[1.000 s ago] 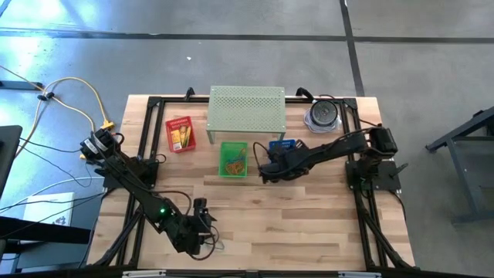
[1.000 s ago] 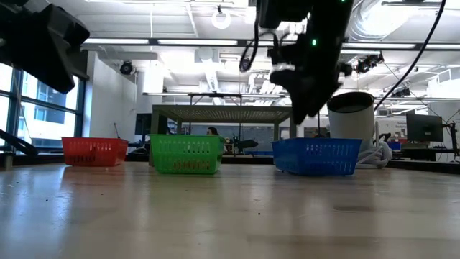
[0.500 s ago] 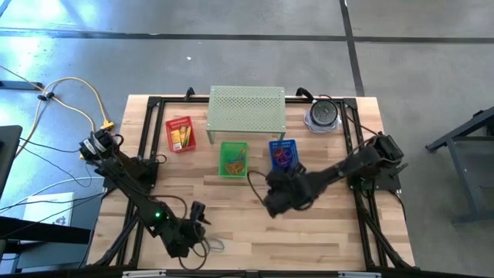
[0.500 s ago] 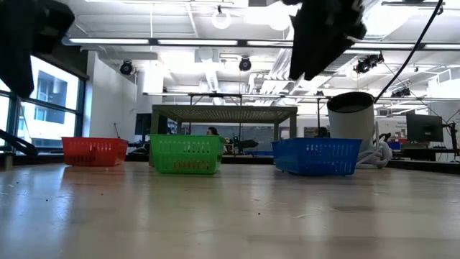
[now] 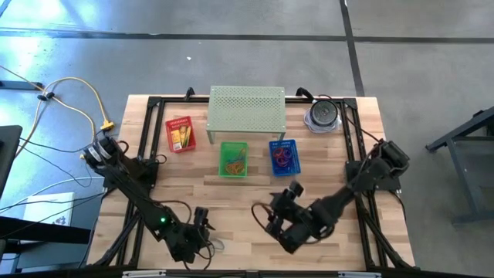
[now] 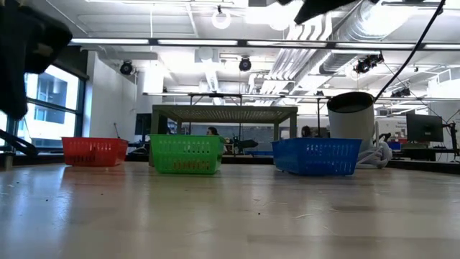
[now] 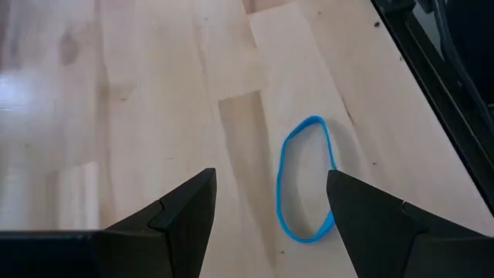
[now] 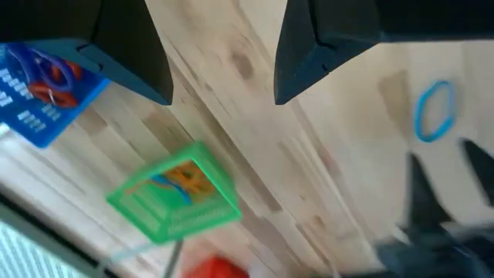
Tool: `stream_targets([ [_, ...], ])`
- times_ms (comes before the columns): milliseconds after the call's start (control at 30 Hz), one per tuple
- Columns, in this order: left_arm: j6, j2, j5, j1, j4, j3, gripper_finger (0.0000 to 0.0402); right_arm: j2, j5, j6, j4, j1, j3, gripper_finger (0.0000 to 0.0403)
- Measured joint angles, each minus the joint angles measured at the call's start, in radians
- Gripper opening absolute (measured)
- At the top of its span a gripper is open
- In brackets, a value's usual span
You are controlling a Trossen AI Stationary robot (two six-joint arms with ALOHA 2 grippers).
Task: Pick & Place Office Desk Supplies
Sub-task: Put the blue rubber band into the green bin
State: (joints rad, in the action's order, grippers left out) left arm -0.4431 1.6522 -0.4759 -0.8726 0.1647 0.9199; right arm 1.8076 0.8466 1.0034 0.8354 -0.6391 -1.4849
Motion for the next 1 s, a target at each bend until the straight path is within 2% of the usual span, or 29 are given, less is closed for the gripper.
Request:
stream_targets([
  [167, -0.004, 0.054, 0.001, -0.006, -0.043, 0.0, 0.0238, 0.0, 0.056, -0.04, -0.058, -0.058, 0.0, 0.0215],
  [533, -0.059, 0.14, -0.005, 0.001, -0.044, 0.001, 0.0238, 0.0, 0.053, -0.04, -0.089, -0.122, 0.0, 0.0215],
  [767, -0.196, 0.143, 0.044, 0.027, 0.0, 0.004, 0.0237, 0.0, 0.053, -0.04, -0.092, -0.133, 0.0, 0.0215],
  [867, -0.23, 0.15, 0.095, 0.042, 0.012, 0.005, 0.022, 0.0, 0.053, -0.04, -0.092, -0.133, 0.0, 0.0215],
  [1000, -0.266, 0.194, 0.161, 0.062, 0.059, 0.005, 0.0172, 0.0, 0.053, -0.04, -0.092, -0.133, 0.0, 0.0215],
])
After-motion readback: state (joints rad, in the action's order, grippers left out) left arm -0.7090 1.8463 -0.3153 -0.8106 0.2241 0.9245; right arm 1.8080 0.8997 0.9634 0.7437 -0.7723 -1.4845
